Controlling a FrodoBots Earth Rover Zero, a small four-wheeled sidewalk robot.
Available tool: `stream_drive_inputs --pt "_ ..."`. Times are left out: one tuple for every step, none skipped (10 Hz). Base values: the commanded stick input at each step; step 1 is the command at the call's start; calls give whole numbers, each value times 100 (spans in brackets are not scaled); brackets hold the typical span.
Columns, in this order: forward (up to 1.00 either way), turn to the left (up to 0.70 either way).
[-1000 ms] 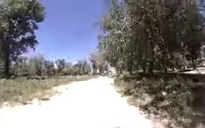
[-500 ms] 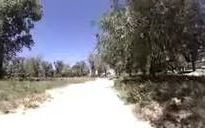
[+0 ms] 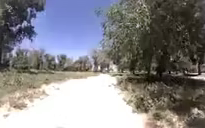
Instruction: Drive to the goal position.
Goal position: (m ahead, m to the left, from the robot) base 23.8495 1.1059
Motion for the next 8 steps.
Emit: stream_drive_inputs --pt "85 0" --pt "85 0" --pt "85 0" --pt "85 0" --pt "85 13" --pt "85 34" --pt "85 7" --pt "85 0"
